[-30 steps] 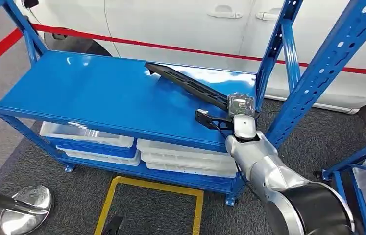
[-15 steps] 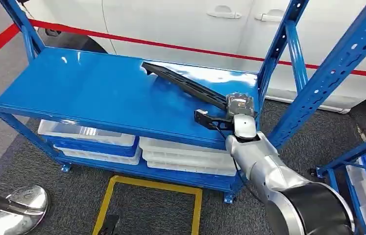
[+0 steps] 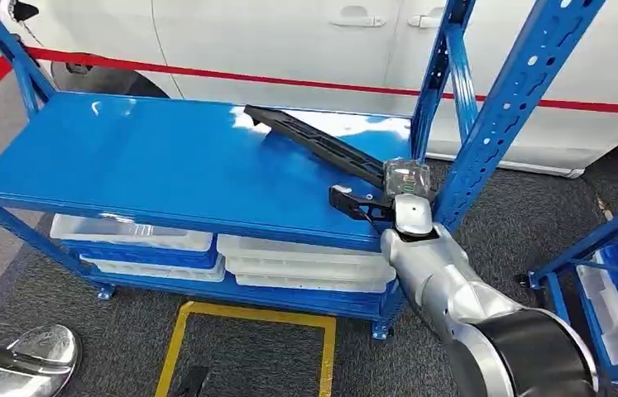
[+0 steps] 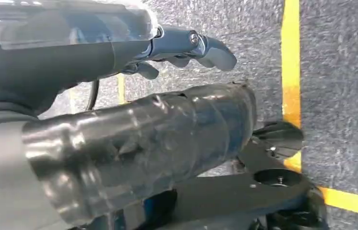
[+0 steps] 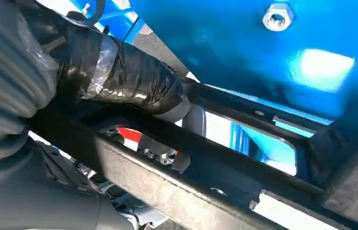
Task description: Take the parts from the cabinet and place them on the table.
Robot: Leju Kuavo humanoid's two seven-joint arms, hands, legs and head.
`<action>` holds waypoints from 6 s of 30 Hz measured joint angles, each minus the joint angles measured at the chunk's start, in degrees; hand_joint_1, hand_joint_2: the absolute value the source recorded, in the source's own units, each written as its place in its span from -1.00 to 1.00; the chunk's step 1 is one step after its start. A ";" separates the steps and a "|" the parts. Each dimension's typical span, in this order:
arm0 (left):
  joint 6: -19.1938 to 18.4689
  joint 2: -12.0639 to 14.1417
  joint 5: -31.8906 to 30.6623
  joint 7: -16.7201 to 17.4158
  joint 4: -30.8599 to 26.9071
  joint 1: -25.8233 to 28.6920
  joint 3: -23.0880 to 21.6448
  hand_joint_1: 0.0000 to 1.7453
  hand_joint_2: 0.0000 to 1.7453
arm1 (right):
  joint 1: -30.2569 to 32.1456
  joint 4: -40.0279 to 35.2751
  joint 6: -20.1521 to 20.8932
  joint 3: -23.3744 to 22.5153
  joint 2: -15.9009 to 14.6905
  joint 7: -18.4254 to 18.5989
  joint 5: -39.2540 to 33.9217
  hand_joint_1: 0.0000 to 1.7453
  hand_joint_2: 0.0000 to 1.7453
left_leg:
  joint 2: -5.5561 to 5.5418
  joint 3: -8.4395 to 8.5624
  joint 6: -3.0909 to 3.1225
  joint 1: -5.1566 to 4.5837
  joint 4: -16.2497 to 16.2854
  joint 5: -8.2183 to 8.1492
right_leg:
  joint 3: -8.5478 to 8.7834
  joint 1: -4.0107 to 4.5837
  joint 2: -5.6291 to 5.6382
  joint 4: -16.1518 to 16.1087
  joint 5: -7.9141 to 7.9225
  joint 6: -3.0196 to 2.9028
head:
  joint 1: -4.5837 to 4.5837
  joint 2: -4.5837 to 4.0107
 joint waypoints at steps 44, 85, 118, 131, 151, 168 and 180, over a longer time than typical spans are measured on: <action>-1.05 0.07 1.57 1.16 0.00 0.83 1.51 -1.00 -1.00 | 1.13 0.02 0.02 -0.33 -0.74 -0.26 0.13 1.00 1.00 | 0.13 4.95 2.62 -0.08 -9.31 2.09 | -6.76 -0.51 -0.75 16.63 -7.91 3.23 | 0.15 0.00; -1.46 -0.07 1.70 1.36 0.00 0.89 2.56 -1.00 -1.00 | -3.50 -0.02 4.33 -0.26 -2.10 0.90 0.13 1.00 1.00 | -0.18 0.51 -0.32 -0.36 -6.05 1.90 | 3.03 -0.50 -0.96 -1.07 -1.54 0.51 | -0.43 0.00; -1.66 0.04 1.59 1.33 0.00 0.76 2.67 -1.00 -1.00 | -4.11 0.00 5.03 -0.07 -3.63 1.09 0.15 1.00 1.00 | -0.03 -2.79 -0.99 0.31 4.91 -4.91 | -0.10 -0.29 -0.45 0.32 -0.28 0.07 | -0.42 0.00; -1.49 0.48 2.67 0.61 -0.02 1.01 3.67 -1.00 -1.00 | -6.72 -0.35 5.90 0.07 -5.44 -0.59 0.13 1.00 1.00 | 0.22 6.59 3.18 -0.62 -11.37 2.91 | -3.21 0.60 -0.31 2.30 -0.57 2.28 | -0.26 0.00; -1.88 0.48 2.12 0.28 -0.02 1.00 3.80 -1.00 -1.00 | -6.27 -0.44 5.59 -0.15 -7.43 -0.24 0.09 1.00 1.00 | 0.06 -4.43 -0.48 0.33 8.43 -4.41 | -0.72 -0.46 -0.16 0.77 -0.37 0.77 | -0.35 0.00; -1.55 0.48 2.08 0.28 0.00 0.97 3.80 -1.00 -1.00 | -4.81 -0.46 4.26 -1.11 -8.70 -0.20 0.07 1.00 1.00 | 0.25 2.42 2.99 -0.28 -8.59 3.85 | -2.82 -1.15 -0.47 9.41 -4.28 4.17 | -0.31 0.00; -1.40 0.39 1.68 -0.35 0.00 0.90 3.80 -1.00 -1.00 | -4.71 -0.50 2.60 -2.36 -8.66 -1.12 0.07 1.00 1.00 | 0.01 -4.99 -0.44 -0.18 7.98 -4.98 | -0.36 -0.82 -0.51 0.67 -0.73 0.83 | -0.37 0.00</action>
